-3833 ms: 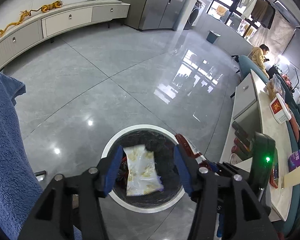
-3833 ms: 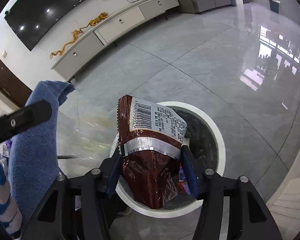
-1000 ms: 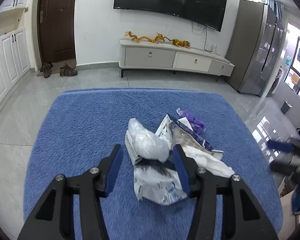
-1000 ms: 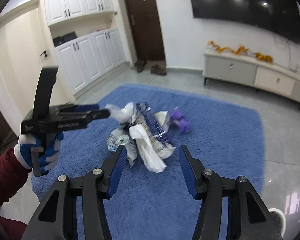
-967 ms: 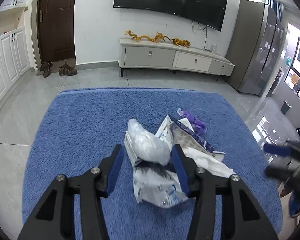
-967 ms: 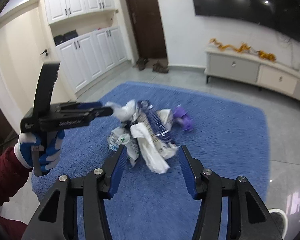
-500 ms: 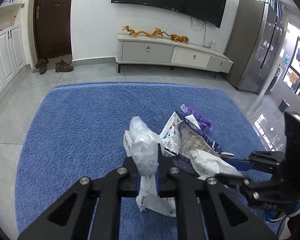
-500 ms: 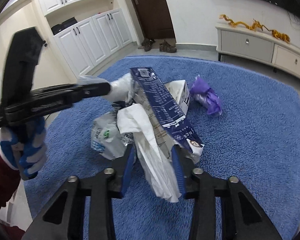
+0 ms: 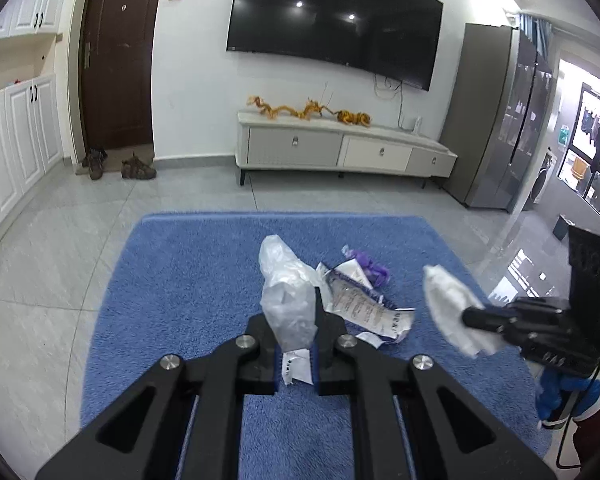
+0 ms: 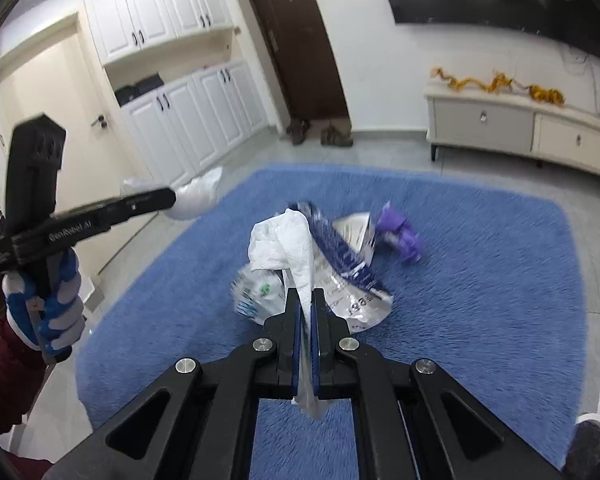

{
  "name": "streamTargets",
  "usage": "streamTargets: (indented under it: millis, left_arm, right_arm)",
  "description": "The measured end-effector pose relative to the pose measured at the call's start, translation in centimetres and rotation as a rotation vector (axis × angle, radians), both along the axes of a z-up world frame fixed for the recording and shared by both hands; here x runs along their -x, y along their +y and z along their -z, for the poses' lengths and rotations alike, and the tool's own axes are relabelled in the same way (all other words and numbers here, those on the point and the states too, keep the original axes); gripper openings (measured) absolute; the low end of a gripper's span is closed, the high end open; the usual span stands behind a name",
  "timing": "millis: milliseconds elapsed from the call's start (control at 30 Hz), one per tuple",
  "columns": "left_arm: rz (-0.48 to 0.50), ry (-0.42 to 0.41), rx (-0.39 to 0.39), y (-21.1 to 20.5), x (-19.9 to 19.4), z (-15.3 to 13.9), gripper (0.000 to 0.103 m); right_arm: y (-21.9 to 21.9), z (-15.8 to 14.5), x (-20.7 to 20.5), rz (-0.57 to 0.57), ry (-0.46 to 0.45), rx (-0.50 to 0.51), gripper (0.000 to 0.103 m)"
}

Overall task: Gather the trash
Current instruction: 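Grasp a clear plastic bag with the left tool while the right tool grasps a white tissue, then carry the clear bag and white tissue over the trash bin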

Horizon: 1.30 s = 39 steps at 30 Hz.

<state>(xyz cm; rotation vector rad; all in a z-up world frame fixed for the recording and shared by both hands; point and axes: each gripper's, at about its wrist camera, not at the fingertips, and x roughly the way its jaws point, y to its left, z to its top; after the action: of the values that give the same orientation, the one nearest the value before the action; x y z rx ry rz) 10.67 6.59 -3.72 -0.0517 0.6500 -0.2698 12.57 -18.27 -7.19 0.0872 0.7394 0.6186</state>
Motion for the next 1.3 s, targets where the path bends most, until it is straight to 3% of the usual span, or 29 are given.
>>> streamTargets:
  millis: [367,600,767,900,1067,1300]
  left_arm:
    - [0.094,-0.121,0.002,-4.0,4.3,-5.7,0.009]
    - [0.247,-0.141,-0.008,-12.1,5.3,-7.2,0.009]
    - [0.357,-0.123,-0.019,-18.4,5.6,-6.8,0.009]
    - [0.445,-0.058,0.014,-23.7,5.5,-5.9,0.009]
    - [0.535,0.002,0.001,-29.4,5.7,-4.2,0.009]
    - [0.608,0.122,-0.035,-38.0,4.2,0.0,0.01]
  right_arm:
    - [-6.9,-7.7,7.6,0.153,-0.177,-0.008,0.004]
    - [-12.1,-9.4,11.3,0.285,-0.224,0.014,0.004]
    - [-15.9,-9.5,13.7,0.421,-0.225,0.072,0.004]
    - [-18.5,-9.4,15.2,0.507,-0.224,0.115,0.004]
    - [-21.7,-7.8,16.0,0.598,-0.206,0.169,0.004]
    - [-27.1,-4.3,15.2,0.705,-0.127,0.166,0.004]
